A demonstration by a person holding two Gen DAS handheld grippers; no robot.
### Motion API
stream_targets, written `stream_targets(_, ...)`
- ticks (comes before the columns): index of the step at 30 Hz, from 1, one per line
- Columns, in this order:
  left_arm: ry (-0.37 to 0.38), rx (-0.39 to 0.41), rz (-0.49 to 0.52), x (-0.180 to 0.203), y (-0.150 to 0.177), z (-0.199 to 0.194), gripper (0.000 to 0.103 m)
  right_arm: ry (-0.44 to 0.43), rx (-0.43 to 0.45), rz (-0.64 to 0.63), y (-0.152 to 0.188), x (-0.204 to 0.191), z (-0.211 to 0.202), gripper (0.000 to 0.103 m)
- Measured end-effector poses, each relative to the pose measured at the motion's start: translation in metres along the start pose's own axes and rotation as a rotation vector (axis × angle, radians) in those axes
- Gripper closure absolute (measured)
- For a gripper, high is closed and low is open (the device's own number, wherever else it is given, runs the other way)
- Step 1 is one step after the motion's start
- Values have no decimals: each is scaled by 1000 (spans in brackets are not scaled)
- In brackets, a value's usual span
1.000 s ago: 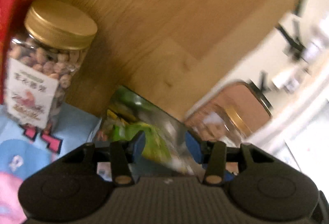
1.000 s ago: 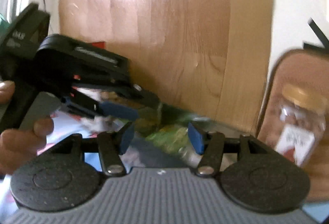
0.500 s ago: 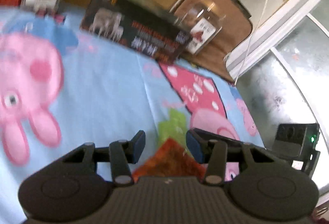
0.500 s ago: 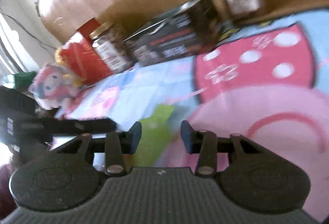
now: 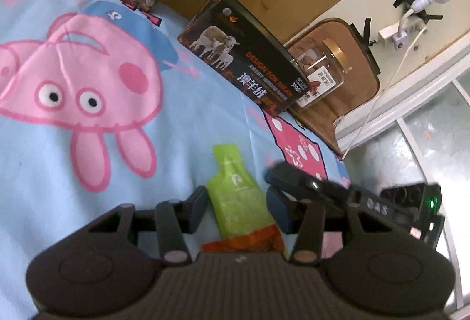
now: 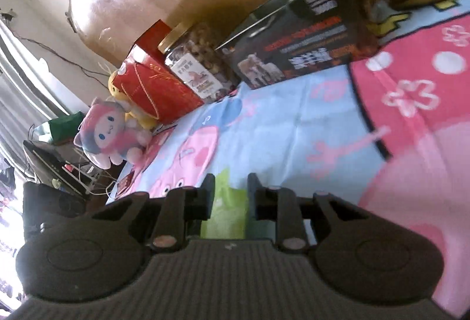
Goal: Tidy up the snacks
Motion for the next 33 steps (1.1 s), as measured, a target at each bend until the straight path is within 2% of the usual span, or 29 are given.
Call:
stream_targets(3,10,-6,-3,0,3,-1,57,47,4,-24,15,6,-27,74)
stream_targets(7,20,-17,11,4,10,-3,57,42,-34,-36,41,4,-46,74)
stream_targets(12,40,1,1,4,13,-2,57,-19,-62,-4,47,-9,-24,78)
stream_targets(14,47,4,-11,3,13,-2,57,-59,-72,42,45,-11,-10,83)
stream_targets(17,62,-2,-61,1,8,-2,56,-69,-51,49,38,-14,0,92)
stream_targets(19,129,-26,-75,10,3,0,56,-68,-24,21,27,-21,-1,94)
stream_targets(22,183,18,-7,35,-11,-5,56,-53,35,-65,7,-36,-8,94)
stream_targets(24,175,58,50,47,-18,-7,53,-43,76,-108,-6,-44,-12,94)
stream_targets(26,161,78,63,49,-22,-9,52,-35,108,-122,-18,-43,-17,94)
stream_targets(28,145,100,46,41,-26,-11,46,-59,111,-56,-25,-32,-17,94)
stream_targets(30,123,122,18,28,-28,-13,37,-89,112,39,-26,-16,-16,94)
stream_targets(33,127,108,-37,17,-28,-8,35,-197,113,228,-25,4,-11,94)
Point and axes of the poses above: each gripper's, at about its wrist camera, not at the fingertips, and z roughly the way its jaws point, x to its right, y to its underside, the point moved 8 cm from there along z, roughly the way its jaws point, and after that the axes turned 6 degrees about -z, right-handed, at the moved point
